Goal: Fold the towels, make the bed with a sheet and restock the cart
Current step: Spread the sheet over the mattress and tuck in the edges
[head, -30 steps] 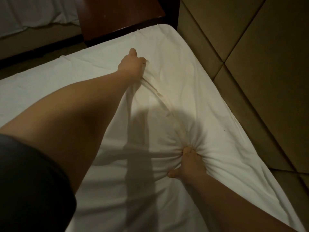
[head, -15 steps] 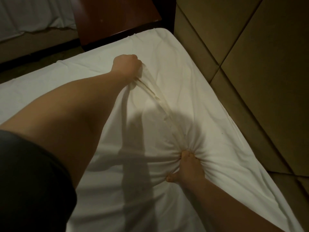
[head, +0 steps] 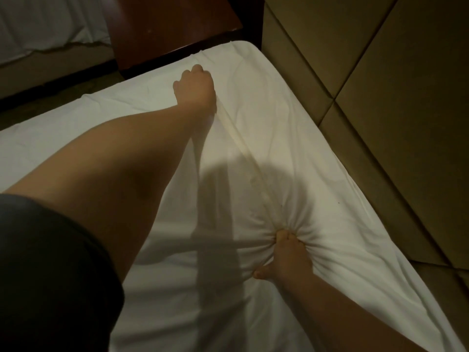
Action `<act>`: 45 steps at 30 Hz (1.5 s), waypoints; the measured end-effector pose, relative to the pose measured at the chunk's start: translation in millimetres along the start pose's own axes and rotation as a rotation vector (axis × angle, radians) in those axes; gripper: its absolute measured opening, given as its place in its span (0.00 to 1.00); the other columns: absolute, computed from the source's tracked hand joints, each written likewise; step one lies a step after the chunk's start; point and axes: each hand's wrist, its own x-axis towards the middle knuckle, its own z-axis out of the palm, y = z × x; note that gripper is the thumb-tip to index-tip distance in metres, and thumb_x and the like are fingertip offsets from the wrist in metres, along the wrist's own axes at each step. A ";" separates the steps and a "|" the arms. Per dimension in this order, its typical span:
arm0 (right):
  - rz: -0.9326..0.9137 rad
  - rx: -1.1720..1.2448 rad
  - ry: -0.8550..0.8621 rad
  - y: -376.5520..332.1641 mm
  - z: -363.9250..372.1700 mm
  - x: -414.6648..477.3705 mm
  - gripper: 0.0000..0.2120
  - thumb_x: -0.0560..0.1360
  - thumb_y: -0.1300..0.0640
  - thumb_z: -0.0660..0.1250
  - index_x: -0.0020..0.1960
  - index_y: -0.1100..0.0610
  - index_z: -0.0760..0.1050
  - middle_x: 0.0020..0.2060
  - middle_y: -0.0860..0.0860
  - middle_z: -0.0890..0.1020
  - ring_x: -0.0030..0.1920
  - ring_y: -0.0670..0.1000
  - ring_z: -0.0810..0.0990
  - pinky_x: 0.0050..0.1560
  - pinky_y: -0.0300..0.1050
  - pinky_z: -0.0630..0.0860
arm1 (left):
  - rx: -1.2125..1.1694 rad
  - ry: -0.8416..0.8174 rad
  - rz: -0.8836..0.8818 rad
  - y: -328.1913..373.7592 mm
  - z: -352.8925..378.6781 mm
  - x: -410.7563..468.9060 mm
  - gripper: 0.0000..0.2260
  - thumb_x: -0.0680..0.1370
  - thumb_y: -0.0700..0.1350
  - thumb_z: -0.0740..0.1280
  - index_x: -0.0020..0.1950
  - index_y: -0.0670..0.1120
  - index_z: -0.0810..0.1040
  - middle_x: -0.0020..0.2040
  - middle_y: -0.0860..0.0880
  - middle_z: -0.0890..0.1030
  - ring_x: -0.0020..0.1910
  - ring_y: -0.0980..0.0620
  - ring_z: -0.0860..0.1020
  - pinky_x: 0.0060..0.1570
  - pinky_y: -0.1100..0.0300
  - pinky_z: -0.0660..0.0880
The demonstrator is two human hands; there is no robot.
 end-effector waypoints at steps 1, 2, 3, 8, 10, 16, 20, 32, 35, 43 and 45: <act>-0.002 0.002 -0.003 -0.1 -0.2 0.3 0.41 0.60 0.40 0.78 0.63 0.54 0.62 0.64 0.52 0.69 0.66 0.53 0.68 0.63 0.43 0.66 | 0.009 -0.018 -0.006 1.0 -0.5 0.9 0.15 0.76 0.37 0.66 0.63 0.39 0.74 0.58 0.41 0.74 0.56 0.41 0.73 0.57 0.51 0.71; -0.002 0.004 -0.005 0.1 -0.1 0.5 0.41 0.60 0.40 0.78 0.63 0.54 0.62 0.64 0.52 0.69 0.67 0.53 0.68 0.63 0.43 0.66 | 0.013 -0.035 -0.018 0.8 0.6 1.9 0.15 0.75 0.36 0.67 0.62 0.39 0.74 0.57 0.41 0.74 0.55 0.41 0.74 0.56 0.52 0.71; -0.002 0.008 -0.005 0.0 -0.1 0.8 0.41 0.60 0.40 0.78 0.63 0.54 0.62 0.64 0.51 0.69 0.66 0.53 0.68 0.63 0.43 0.65 | 0.008 -0.043 -0.037 0.0 2.9 3.4 0.15 0.74 0.36 0.67 0.60 0.38 0.74 0.56 0.41 0.75 0.54 0.41 0.75 0.55 0.53 0.72; -0.010 0.021 0.003 1.8 1.5 2.6 0.40 0.59 0.41 0.78 0.62 0.54 0.63 0.63 0.51 0.69 0.66 0.53 0.68 0.64 0.43 0.65 | -0.227 -0.024 -0.191 1.8 14.1 14.4 0.12 0.78 0.36 0.63 0.61 0.38 0.74 0.58 0.41 0.76 0.56 0.43 0.76 0.57 0.56 0.72; -0.005 0.021 0.001 1.7 2.1 3.5 0.40 0.59 0.41 0.78 0.62 0.55 0.62 0.63 0.51 0.69 0.66 0.53 0.68 0.64 0.43 0.64 | -0.366 -0.021 -0.181 7.3 15.2 13.9 0.12 0.80 0.38 0.62 0.63 0.39 0.73 0.58 0.42 0.76 0.55 0.46 0.76 0.57 0.59 0.71; 0.013 0.007 -0.005 -0.8 0.9 3.6 0.41 0.59 0.41 0.79 0.62 0.55 0.62 0.63 0.52 0.69 0.66 0.54 0.68 0.63 0.45 0.66 | -0.375 0.078 0.147 8.0 29.2 -19.9 0.13 0.82 0.43 0.54 0.63 0.41 0.72 0.60 0.42 0.73 0.54 0.44 0.73 0.53 0.58 0.68; 0.017 -0.010 0.000 -2.1 0.2 1.7 0.41 0.59 0.41 0.79 0.62 0.55 0.62 0.64 0.53 0.69 0.67 0.54 0.68 0.62 0.46 0.67 | -0.194 0.045 0.454 -13.2 46.6 -39.2 0.14 0.82 0.44 0.54 0.61 0.43 0.76 0.60 0.42 0.74 0.59 0.41 0.71 0.57 0.50 0.67; 0.029 0.009 -0.015 -3.2 -1.3 3.9 0.42 0.59 0.42 0.79 0.64 0.56 0.61 0.64 0.53 0.69 0.67 0.55 0.67 0.63 0.45 0.66 | 0.003 0.096 0.405 -33.0 34.1 -24.1 0.12 0.82 0.42 0.53 0.64 0.43 0.69 0.65 0.43 0.70 0.64 0.43 0.68 0.72 0.45 0.55; 0.030 0.002 -0.015 -3.4 -1.0 4.3 0.43 0.59 0.42 0.79 0.64 0.56 0.61 0.64 0.53 0.68 0.67 0.54 0.67 0.63 0.45 0.66 | 0.036 0.029 0.408 -36.2 33.5 -21.4 0.13 0.79 0.41 0.61 0.63 0.46 0.72 0.69 0.43 0.66 0.68 0.41 0.64 0.69 0.46 0.58; 0.033 -0.001 -0.017 -4.0 -1.2 4.7 0.42 0.59 0.42 0.79 0.63 0.56 0.61 0.64 0.53 0.68 0.67 0.54 0.67 0.63 0.45 0.66 | 0.144 0.002 0.470 -34.9 26.0 -8.7 0.13 0.80 0.45 0.60 0.64 0.49 0.74 0.65 0.45 0.70 0.68 0.43 0.63 0.65 0.46 0.61; 0.030 -0.004 -0.018 -3.8 -1.1 5.2 0.42 0.59 0.42 0.79 0.63 0.55 0.61 0.64 0.53 0.68 0.67 0.54 0.67 0.64 0.44 0.66 | 0.156 0.021 0.470 -35.1 23.6 -4.8 0.13 0.81 0.46 0.59 0.64 0.48 0.74 0.64 0.45 0.71 0.67 0.43 0.63 0.65 0.46 0.61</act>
